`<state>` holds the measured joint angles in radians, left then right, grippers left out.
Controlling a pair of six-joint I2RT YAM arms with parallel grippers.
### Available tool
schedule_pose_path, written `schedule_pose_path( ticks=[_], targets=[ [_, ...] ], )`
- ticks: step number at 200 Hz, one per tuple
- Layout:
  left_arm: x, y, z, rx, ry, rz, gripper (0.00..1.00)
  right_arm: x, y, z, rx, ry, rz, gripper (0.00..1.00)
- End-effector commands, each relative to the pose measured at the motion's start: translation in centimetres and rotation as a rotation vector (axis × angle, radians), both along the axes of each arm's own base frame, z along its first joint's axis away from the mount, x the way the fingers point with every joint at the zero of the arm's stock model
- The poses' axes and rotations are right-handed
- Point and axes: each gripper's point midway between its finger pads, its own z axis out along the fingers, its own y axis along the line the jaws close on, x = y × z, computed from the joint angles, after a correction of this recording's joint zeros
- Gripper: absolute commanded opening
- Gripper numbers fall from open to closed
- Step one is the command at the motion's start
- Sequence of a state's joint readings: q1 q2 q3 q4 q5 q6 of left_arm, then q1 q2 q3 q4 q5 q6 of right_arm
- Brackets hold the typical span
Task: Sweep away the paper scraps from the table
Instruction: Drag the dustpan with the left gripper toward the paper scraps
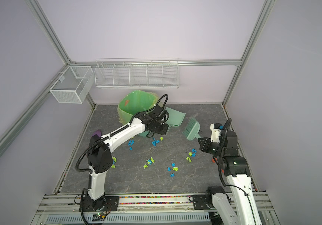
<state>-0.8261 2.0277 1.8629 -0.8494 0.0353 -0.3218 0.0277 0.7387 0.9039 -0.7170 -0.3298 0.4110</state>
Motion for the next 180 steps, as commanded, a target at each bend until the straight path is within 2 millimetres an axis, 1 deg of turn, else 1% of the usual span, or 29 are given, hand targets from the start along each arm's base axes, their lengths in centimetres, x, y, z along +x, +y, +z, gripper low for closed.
schedule_pose_path(
  ticks=[1, 41, 66, 84, 92, 105, 106, 110, 123, 153, 180],
  targets=[
    [-2.1, 1.7, 0.5, 0.026, 0.033, 0.002, 0.0, -0.4, -0.2, 1.3, -0.01, -0.032, -0.005, 0.06],
    [-4.5, 4.7, 0.7, 0.055, 0.05, 0.019, 0.0, -1.1, -0.7, 0.5, -0.045, 0.001, -0.014, 0.06],
    [-6.2, 6.6, 1.3, 0.065, 0.051, 0.025, 0.0, -1.7, -1.3, 0.7, -0.1, 0.023, -0.02, 0.06],
    [-7.4, 7.8, 1.6, 0.056, 0.054, 0.027, 0.0, -2.0, -1.4, 0.9, -0.119, 0.049, -0.009, 0.06],
    [-7.9, 8.3, 1.7, 0.051, 0.054, 0.031, 0.0, -2.1, -1.4, 0.6, -0.12, 0.073, -0.004, 0.06],
    [-8.8, 9.1, 1.7, 0.044, 0.062, 0.029, 0.0, -2.0, -1.3, 0.7, -0.119, 0.087, 0.001, 0.06],
    [-8.9, 9.1, 1.7, 0.043, 0.061, 0.028, 0.0, -2.3, -1.3, 0.3, -0.119, 0.114, 0.003, 0.06],
    [-9.2, 9.3, 1.8, 0.039, 0.064, 0.027, 0.0, -2.5, -1.3, 0.1, -0.121, 0.129, 0.004, 0.06],
    [-10.0, 10.1, 1.8, 0.041, 0.073, 0.021, 0.0, -2.6, -1.4, -0.2, -0.126, 0.158, 0.003, 0.06],
    [-11.7, 11.4, 2.3, 0.03, 0.082, 0.009, 0.0, -3.3, -1.6, -0.4, -0.147, 0.2, 0.004, 0.06],
    [-12.7, 11.7, 2.7, 0.004, 0.093, -0.009, 0.0, -4.0, -2.8, -0.5, -0.212, 0.24, -0.031, 0.06]
  ],
)
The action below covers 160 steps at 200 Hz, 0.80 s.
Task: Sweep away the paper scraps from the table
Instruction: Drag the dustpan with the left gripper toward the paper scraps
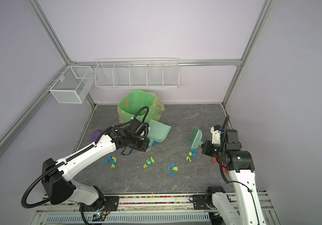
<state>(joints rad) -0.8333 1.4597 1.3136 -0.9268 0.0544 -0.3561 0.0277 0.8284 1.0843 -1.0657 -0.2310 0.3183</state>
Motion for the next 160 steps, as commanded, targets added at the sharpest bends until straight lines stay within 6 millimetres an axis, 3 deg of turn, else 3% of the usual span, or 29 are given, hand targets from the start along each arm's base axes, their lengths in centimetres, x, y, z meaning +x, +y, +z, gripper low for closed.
schedule_pose_path(
  ticks=[1, 54, 113, 160],
  targets=[
    [-1.6, 0.5, 0.3, -0.017, 0.029, -0.021, 0.0, -1.0, -1.2, 0.5, -0.076, 0.017, -0.012, 0.06],
    [-2.5, 0.3, -0.3, 0.001, 0.072, -0.074, 0.0, -2.1, -3.0, -0.7, -0.182, 0.172, -0.049, 0.06],
    [-3.8, -2.5, -2.3, 0.094, 0.113, -0.21, 0.0, -2.5, -4.3, -1.5, -0.246, 0.281, -0.08, 0.06],
    [-3.2, -3.8, -3.8, 0.163, 0.138, -0.284, 0.0, -2.4, -4.7, -2.1, -0.273, 0.336, -0.084, 0.06]
  ],
)
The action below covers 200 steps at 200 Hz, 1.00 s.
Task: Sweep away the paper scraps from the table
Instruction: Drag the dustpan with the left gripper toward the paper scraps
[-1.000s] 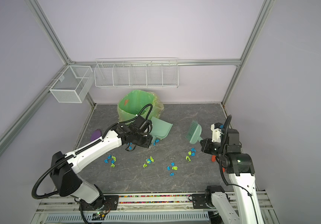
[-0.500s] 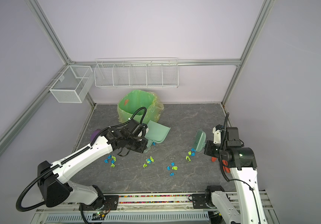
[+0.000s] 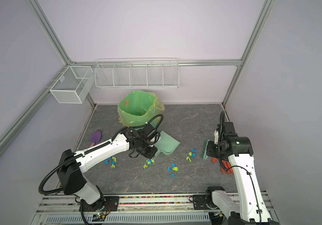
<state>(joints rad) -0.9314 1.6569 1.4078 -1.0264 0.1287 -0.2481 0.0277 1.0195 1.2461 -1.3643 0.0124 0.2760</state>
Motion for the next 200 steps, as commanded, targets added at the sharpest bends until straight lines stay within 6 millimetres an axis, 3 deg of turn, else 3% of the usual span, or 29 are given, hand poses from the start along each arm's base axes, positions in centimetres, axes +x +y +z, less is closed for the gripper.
schedule_pose_path(
  ticks=[1, 200],
  targets=[
    [0.1, -0.3, 0.6, 0.029, -0.004, -0.061, 0.0, -0.4, -0.5, 0.1, -0.03, 0.025, 0.002, 0.06],
    [2.0, -2.1, -3.5, 0.203, 0.026, -0.196, 0.0, 1.5, 2.0, -4.1, 0.017, 0.14, 0.008, 0.07]
  ],
)
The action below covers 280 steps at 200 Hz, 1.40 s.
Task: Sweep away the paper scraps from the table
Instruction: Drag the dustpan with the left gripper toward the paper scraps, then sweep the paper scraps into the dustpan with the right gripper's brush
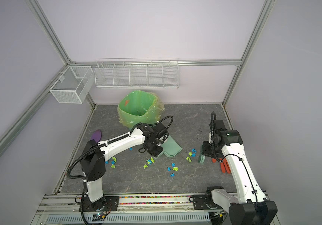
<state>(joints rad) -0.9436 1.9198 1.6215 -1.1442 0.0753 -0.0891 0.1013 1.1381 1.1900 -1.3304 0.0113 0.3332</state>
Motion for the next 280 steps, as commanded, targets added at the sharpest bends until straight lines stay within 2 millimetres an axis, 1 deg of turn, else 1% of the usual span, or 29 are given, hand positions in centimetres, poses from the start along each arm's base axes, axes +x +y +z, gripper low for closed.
schedule_pose_path(
  ticks=[1, 23, 50, 96, 126, 154, 157, 189, 216, 232, 250, 264, 280],
  targets=[
    [0.0, -0.1, 0.1, 0.031, 0.008, -0.041, 0.0, 0.7, 0.5, -0.6, 0.009, -0.005, -0.011, 0.07],
    [-0.3, -0.5, -0.1, 0.034, 0.036, -0.054, 0.0, 1.2, 1.0, -1.0, 0.021, -0.002, -0.01, 0.07],
    [-0.5, -0.2, -0.7, 0.068, 0.059, -0.059, 0.0, 1.7, 1.6, -1.2, 0.027, -0.004, -0.005, 0.07],
    [-1.1, -0.3, -1.1, 0.065, 0.094, -0.07, 0.0, 1.7, 1.5, -1.1, 0.016, -0.01, -0.009, 0.07],
    [-1.3, -0.4, -1.1, 0.06, 0.106, -0.073, 0.0, 0.8, 1.5, -1.2, 0.007, 0.005, -0.019, 0.07],
    [-1.4, -0.4, -0.9, 0.057, 0.109, -0.076, 0.0, -0.3, 1.2, -1.1, -0.008, 0.003, -0.086, 0.07],
    [-1.4, -0.4, -0.8, 0.055, 0.108, -0.076, 0.0, -0.5, 1.7, -1.1, -0.005, -0.001, -0.067, 0.07],
    [-1.5, -0.3, -0.8, 0.053, 0.11, -0.075, 0.0, -1.4, 2.8, -0.8, 0.01, -0.019, -0.072, 0.07],
    [-1.6, -0.3, -0.8, 0.056, 0.112, -0.076, 0.0, -1.7, 3.6, -1.5, 0.012, -0.004, -0.068, 0.07],
    [-1.6, -0.2, -0.8, 0.057, 0.111, -0.076, 0.0, -1.4, 4.1, -2.0, 0.022, -0.008, -0.064, 0.07],
    [-1.5, -0.1, -0.7, 0.06, 0.105, -0.073, 0.0, -0.5, 4.5, -2.4, 0.03, -0.011, -0.066, 0.07],
    [-1.4, 0.0, -0.7, 0.066, 0.101, -0.072, 0.0, 0.4, 4.8, -2.3, 0.033, -0.026, -0.066, 0.07],
    [-1.4, 0.1, -0.8, 0.075, 0.103, -0.07, 0.0, 1.7, 5.0, -1.6, 0.029, -0.057, -0.068, 0.06]
  ],
)
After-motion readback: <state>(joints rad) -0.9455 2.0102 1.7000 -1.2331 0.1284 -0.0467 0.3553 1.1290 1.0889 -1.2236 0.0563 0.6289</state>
